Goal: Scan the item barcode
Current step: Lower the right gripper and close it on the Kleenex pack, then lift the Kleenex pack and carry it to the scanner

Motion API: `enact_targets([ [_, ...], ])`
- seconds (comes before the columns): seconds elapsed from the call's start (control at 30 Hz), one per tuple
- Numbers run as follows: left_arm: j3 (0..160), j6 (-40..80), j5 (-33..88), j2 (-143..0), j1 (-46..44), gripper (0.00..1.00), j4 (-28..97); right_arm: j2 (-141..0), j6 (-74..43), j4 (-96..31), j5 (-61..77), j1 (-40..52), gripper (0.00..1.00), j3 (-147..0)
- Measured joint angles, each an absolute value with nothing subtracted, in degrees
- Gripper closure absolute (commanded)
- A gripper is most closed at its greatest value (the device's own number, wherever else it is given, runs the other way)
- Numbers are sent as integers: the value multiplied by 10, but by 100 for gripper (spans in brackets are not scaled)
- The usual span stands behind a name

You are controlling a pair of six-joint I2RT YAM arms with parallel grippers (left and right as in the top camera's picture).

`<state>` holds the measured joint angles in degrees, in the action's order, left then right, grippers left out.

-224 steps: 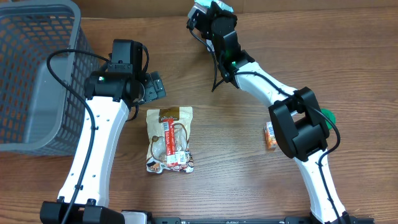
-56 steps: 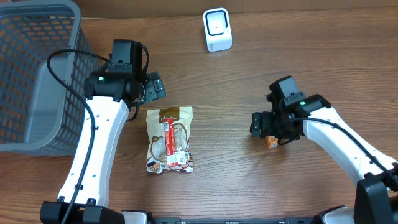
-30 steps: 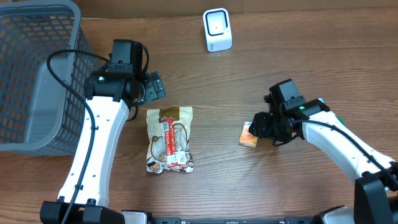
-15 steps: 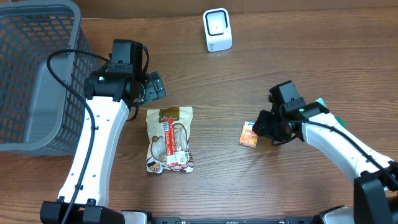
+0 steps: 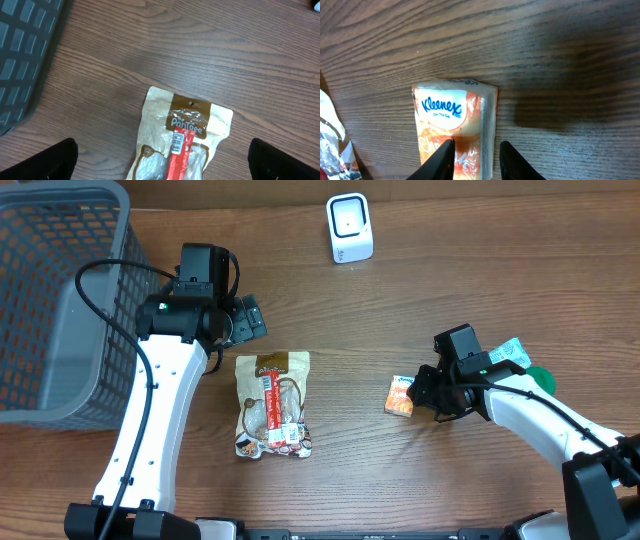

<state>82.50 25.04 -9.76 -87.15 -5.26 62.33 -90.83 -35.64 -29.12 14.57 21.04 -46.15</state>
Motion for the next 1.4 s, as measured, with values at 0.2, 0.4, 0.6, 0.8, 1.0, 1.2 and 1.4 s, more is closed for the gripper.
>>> enact_targets([
  [0.2, 825, 250, -98, -872, -53, 0, 623, -926, -369, -279, 146, 211, 75, -462],
  [0.4, 825, 250, -98, -872, -53, 0, 623, -948, -381, -258, 162, 215, 96, -463],
  [0.6, 825, 250, -97, -872, -53, 0, 623, -951, -387, -252, 180, 214, 96, -463],
  [0.8, 825, 250, -97, -872, -53, 0, 623, -956, -390, -236, 208, 214, 96, -463],
  [1.0, 825, 250, -97, -872, -53, 0, 623, -958, -404, -232, 223, 214, 96, -463],
  [1.2, 825, 250, -98, -872, -53, 0, 623, -948, -412, -267, 216, 214, 96, -463],
  [1.4, 825, 250, -98, -872, -53, 0, 623, -870, -416, -320, 169, 214, 96, -463],
])
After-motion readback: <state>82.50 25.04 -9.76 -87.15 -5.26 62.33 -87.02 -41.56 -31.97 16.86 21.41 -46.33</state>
